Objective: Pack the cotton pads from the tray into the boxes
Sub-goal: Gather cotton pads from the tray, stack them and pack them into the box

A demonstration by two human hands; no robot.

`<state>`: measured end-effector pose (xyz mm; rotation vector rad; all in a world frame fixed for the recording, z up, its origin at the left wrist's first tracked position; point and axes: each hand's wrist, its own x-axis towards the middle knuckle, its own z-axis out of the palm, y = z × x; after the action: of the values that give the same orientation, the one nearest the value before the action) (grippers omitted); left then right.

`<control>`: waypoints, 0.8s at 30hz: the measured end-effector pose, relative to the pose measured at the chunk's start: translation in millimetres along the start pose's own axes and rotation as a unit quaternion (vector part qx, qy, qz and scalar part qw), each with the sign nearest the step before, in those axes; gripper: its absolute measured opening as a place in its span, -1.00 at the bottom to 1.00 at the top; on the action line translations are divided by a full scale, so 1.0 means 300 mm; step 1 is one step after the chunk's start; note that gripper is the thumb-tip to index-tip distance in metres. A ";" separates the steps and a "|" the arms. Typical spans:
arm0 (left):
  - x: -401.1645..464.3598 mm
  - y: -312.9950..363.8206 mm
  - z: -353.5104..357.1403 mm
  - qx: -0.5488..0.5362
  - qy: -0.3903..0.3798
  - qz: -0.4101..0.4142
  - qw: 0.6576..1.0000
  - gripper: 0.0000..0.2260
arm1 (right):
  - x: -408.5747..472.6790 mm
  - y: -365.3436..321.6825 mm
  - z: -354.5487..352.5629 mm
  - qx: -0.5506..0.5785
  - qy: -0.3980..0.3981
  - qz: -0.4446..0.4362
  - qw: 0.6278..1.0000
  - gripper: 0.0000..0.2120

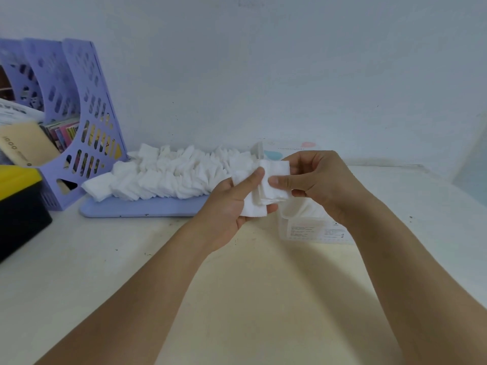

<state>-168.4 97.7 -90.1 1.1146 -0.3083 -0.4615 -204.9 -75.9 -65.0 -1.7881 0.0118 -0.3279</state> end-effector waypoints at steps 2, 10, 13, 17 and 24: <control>0.004 0.002 -0.004 -0.034 0.015 -0.012 0.999 -0.61 | 0.003 -0.002 0.009 -0.020 0.044 -0.050 0.998 -0.79; 0.010 0.001 -0.013 -0.080 0.052 -0.034 0.995 -0.81 | 0.006 0.005 0.054 -0.114 0.134 -0.195 0.965 -0.95; 0.014 0.005 -0.013 -0.078 0.063 -0.030 0.995 -0.82 | 0.001 -0.015 0.037 -0.029 0.122 -0.179 0.976 -0.97; 0.016 0.005 -0.012 -0.047 0.071 -0.015 0.996 -0.76 | -0.005 -0.029 -0.003 0.125 0.040 -0.069 0.989 -0.91; 0.002 0.007 0.001 -0.017 0.048 -0.007 0.999 -0.68 | 0.001 -0.006 0.020 0.034 0.031 -0.054 0.997 -0.91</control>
<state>-167.7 97.9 -87.9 1.1031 -0.2087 -0.4225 -203.5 -69.8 -64.5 -1.7132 -0.0523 -0.4562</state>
